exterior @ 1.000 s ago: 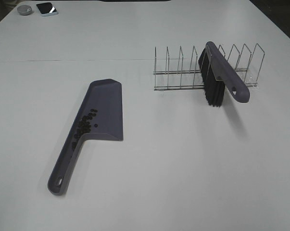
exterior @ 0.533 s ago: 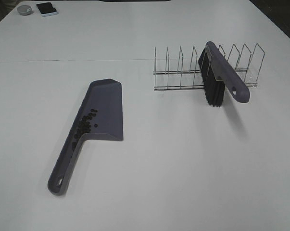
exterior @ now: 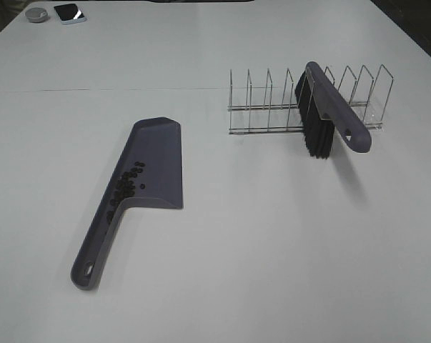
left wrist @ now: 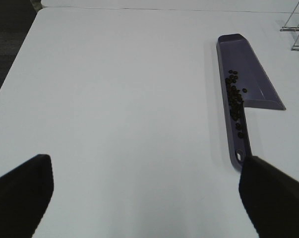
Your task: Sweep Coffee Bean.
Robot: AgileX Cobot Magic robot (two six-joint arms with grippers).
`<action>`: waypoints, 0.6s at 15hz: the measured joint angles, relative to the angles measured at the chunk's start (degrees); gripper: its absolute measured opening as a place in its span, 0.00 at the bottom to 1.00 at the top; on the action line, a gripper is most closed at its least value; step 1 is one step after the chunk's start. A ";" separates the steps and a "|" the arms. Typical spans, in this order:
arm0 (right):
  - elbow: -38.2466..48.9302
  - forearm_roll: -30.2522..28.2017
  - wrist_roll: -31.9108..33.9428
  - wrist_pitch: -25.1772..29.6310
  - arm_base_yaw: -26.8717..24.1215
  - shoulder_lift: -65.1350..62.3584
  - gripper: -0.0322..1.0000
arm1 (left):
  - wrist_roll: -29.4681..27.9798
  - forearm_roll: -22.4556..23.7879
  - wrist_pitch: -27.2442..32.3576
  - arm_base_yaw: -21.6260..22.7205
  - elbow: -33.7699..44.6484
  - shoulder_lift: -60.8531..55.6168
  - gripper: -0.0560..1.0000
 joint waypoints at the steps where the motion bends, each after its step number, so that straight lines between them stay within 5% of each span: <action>1: 0.00 0.00 0.00 0.00 0.00 0.00 0.75 | 0.00 0.00 0.00 0.00 0.00 0.00 0.93; 9: 0.00 0.00 0.29 0.00 0.00 0.00 0.75 | 0.00 0.00 -0.11 0.00 0.06 -3.44 0.92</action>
